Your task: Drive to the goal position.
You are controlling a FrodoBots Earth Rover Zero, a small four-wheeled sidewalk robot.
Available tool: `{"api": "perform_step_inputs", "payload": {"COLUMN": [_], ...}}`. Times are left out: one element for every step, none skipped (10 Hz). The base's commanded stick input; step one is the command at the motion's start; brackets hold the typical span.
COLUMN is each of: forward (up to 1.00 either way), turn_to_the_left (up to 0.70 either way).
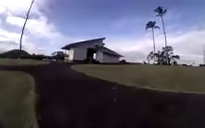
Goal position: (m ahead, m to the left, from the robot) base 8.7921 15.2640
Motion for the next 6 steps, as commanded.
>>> {"api": "perform_step_inputs", "payload": {"forward": [1.00, 1.00, 1.00, 1.00, 1.00, 1.00], "turn_to_the_left": [0.27, 0.27, 0.27, 0.27, 0.27, 0.27]}}
